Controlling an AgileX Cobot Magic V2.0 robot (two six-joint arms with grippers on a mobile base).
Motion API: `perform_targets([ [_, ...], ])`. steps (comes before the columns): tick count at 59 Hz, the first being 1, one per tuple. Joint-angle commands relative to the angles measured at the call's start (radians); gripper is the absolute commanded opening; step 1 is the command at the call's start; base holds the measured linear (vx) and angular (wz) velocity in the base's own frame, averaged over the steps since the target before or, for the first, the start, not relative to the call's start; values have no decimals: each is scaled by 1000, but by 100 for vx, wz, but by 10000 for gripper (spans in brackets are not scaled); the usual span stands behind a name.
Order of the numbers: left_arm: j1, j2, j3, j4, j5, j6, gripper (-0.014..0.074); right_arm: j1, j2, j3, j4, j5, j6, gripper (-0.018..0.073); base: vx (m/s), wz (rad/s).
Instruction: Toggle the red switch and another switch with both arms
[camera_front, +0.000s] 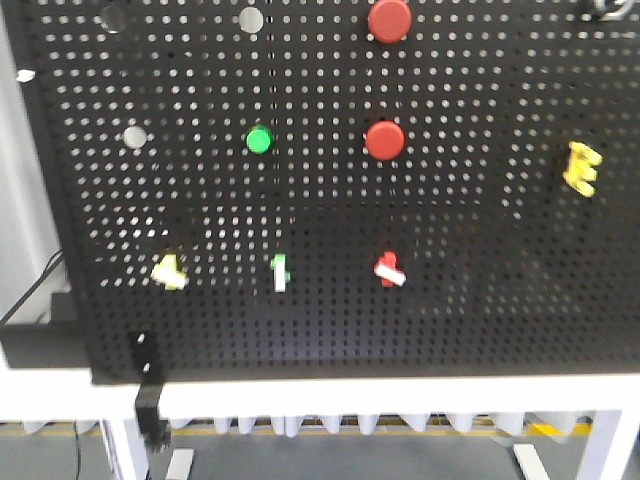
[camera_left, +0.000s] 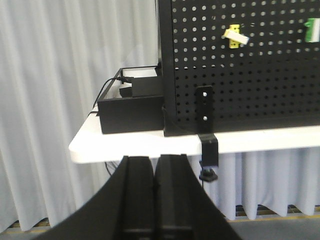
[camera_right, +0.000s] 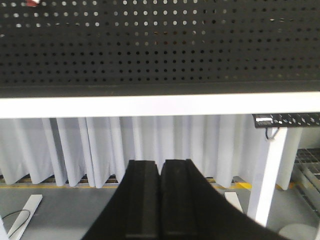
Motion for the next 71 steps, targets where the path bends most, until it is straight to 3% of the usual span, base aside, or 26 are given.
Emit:
perform_targets([
  [1,2,-9,20,-10,-79,0,2,-7,-13,5,-2,-82,-2,-6,30,0],
  [71,2,-9,20,-10,-79,0,2,-7,-13,5,-2,-83,-2,-6,15,1],
])
